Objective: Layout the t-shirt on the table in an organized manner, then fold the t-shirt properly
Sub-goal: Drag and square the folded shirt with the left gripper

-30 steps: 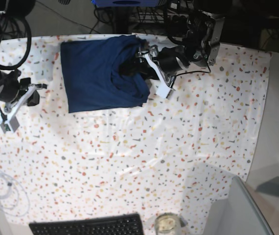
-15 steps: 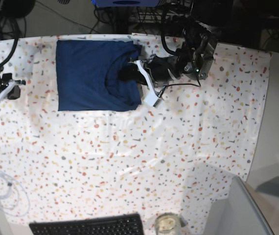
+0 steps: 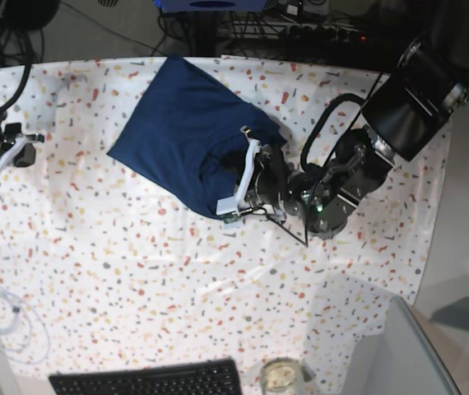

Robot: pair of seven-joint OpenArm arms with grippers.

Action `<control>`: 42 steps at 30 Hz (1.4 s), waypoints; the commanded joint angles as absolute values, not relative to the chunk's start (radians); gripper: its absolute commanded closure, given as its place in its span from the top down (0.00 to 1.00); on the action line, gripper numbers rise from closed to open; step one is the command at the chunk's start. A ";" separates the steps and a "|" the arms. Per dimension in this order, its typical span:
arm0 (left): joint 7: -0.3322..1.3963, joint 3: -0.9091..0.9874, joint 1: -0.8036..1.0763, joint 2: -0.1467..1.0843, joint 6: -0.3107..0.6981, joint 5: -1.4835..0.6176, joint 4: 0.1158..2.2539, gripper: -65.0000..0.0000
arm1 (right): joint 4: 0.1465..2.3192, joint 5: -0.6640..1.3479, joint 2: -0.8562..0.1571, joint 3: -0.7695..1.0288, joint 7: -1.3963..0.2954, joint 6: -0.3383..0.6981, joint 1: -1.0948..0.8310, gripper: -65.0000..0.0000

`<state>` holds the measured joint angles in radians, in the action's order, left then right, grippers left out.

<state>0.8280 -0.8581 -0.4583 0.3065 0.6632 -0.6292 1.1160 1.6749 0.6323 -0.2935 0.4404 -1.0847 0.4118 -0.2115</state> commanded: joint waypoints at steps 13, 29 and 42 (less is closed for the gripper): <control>0.684 -1.096 -0.641 0.079 0.685 -0.050 0.987 0.00 | 1.552 0.645 -0.305 0.443 -0.984 0.412 -0.234 0.00; 0.516 -1.095 -0.644 -0.091 0.698 0.147 0.849 0.00 | 1.520 0.645 -0.208 0.441 -0.937 0.410 -0.312 0.00; 0.604 -1.095 -0.642 -0.085 0.698 0.140 0.849 0.00 | 1.520 0.645 -0.211 0.441 -0.937 0.410 -0.312 0.00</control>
<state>0.6033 -1.1011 -0.6147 -0.0772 0.7040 0.1349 0.8375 1.5040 0.6289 -0.1955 0.4366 -0.9485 0.4095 -0.3161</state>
